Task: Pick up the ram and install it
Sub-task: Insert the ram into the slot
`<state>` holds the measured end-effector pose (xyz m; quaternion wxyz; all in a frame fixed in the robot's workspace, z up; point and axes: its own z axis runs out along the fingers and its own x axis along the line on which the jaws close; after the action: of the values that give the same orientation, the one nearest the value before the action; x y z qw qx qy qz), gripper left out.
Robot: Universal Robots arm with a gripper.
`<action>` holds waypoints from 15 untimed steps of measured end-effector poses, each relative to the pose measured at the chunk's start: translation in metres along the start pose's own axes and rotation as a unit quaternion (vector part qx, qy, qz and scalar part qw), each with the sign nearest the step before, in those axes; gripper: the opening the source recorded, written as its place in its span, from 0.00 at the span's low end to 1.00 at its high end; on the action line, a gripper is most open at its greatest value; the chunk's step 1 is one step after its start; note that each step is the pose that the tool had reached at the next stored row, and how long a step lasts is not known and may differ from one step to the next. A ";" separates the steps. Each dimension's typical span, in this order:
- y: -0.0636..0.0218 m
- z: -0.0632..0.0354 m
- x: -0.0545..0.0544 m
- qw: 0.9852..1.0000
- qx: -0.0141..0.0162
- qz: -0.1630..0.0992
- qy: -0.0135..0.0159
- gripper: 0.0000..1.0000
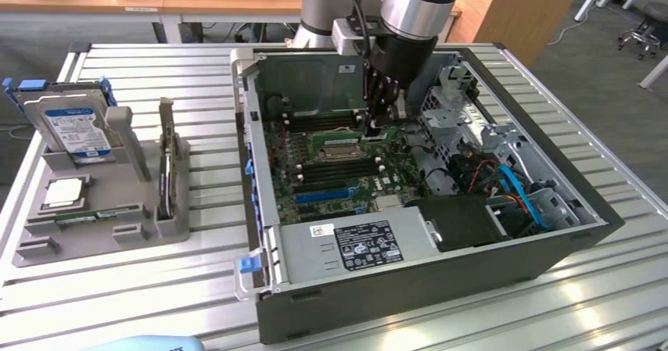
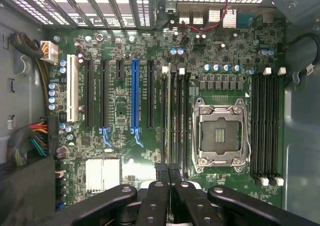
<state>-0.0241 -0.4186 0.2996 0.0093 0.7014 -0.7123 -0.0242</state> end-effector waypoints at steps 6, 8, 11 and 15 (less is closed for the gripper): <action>-0.0003 0.0068 0.000 1.000 0.001 0.000 0.000 0.12; -0.0005 0.0097 0.000 1.000 0.001 0.000 0.000 0.12; -0.0007 0.0143 0.000 1.000 0.002 0.000 0.000 0.12; -0.0010 0.0204 0.000 1.000 0.003 0.000 0.000 0.12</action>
<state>-0.0241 -0.4184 0.2792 0.0070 0.7015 -0.7123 -0.0221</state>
